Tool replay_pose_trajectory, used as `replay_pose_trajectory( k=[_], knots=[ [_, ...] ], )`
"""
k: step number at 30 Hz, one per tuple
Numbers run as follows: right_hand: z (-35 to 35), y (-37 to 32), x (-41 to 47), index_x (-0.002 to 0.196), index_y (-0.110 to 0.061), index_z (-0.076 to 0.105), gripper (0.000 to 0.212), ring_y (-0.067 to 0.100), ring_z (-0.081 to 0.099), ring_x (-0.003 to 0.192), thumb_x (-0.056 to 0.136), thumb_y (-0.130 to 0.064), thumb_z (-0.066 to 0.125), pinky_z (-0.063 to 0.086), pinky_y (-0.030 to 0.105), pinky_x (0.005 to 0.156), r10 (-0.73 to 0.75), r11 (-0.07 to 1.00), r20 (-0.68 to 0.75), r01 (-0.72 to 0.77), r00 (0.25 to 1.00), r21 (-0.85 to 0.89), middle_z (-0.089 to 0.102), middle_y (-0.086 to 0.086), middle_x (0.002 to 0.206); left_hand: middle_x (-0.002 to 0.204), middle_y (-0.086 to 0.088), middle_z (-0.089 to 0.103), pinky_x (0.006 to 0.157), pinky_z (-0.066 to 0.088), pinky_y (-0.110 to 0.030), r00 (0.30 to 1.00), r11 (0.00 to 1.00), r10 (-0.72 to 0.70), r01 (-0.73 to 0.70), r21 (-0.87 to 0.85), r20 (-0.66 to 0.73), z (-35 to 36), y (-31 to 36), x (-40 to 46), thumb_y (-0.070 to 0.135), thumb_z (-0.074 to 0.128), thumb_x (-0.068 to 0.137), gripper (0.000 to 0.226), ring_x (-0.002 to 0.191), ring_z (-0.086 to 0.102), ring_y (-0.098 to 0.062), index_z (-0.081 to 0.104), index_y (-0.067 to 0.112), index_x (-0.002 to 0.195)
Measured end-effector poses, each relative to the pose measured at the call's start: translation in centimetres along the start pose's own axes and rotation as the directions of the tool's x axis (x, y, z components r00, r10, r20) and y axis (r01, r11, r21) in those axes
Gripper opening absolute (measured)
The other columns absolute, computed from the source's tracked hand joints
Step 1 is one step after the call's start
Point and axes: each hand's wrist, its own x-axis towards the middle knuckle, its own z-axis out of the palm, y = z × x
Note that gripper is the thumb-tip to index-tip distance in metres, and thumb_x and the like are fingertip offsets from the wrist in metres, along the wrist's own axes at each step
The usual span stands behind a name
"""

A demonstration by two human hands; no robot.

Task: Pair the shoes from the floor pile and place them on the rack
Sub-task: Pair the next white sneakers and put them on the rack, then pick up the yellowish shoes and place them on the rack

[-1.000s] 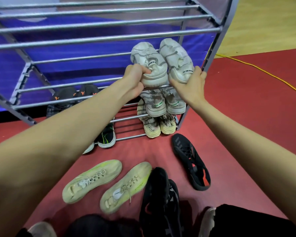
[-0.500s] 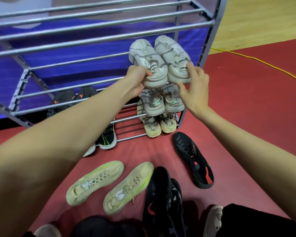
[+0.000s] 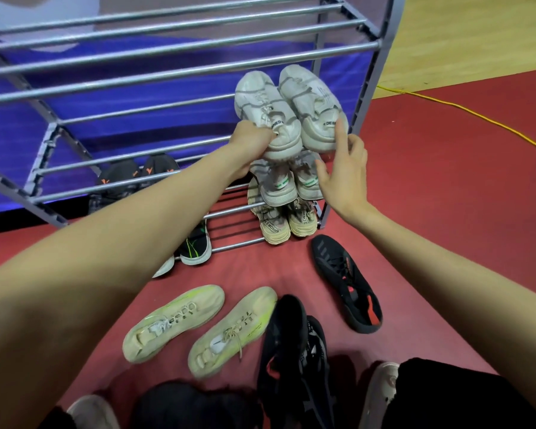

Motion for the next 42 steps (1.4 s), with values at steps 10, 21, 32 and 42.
replay_pose_trajectory(
  k=[10,21,32,42],
  knots=[
    [1.4,-1.1,-9.9,0.128,0.006,0.041,0.052,0.042,0.043,0.117,0.081,-0.014,0.053,0.04,0.046,0.099,-0.09,0.959,0.306,0.166,0.948,-0.232,0.041,0.026,0.13,0.101,-0.011,0.066,0.087,0.045,-0.033,0.948,0.889,0.316,-0.285,0.358,-0.028,-3.1,-6.0,-6.5,0.012,0.048,0.088,0.028,0.1,0.061,-0.028,0.06,0.006,0.112],
    [7.0,-0.3,-19.7,0.124,0.003,0.036,0.043,0.043,0.04,0.121,0.089,-0.019,0.05,0.038,0.047,0.104,0.229,0.954,0.807,0.04,0.544,-0.298,0.038,0.024,0.127,0.092,-0.013,0.072,0.076,0.049,-0.029,0.974,0.85,-0.099,-0.022,0.526,0.202,-10.6,-21.6,-12.9,-0.001,0.044,0.085,0.025,0.079,0.064,-0.024,0.065,0.009,0.094],
    [17.5,-5.7,-27.5,0.132,0.01,0.04,0.068,0.035,0.059,0.113,0.083,-0.031,0.063,0.053,0.036,0.088,0.594,0.671,0.768,-0.674,0.24,-0.308,0.056,0.021,0.128,0.134,-0.019,0.045,0.101,0.042,-0.042,0.793,0.518,-0.607,0.437,0.735,-0.045,-18.2,-37.5,-11.1,0.039,0.061,0.081,0.062,0.124,0.044,-0.039,0.044,0.01,0.134],
    [21.1,-9.8,-31.0,0.058,-0.005,0.055,0.014,0.026,0.056,0.05,0.067,0.0,0.065,0.055,0.039,0.041,0.687,-0.042,0.717,-0.991,-0.122,-0.129,0.06,0.018,0.063,0.115,-0.015,0.062,0.065,0.05,-0.026,0.734,0.628,-0.679,0.584,0.514,-0.006,-19.4,-40.9,-10.8,0.012,0.056,0.087,0.049,0.087,0.057,-0.024,0.052,0.014,0.135]
  ],
)
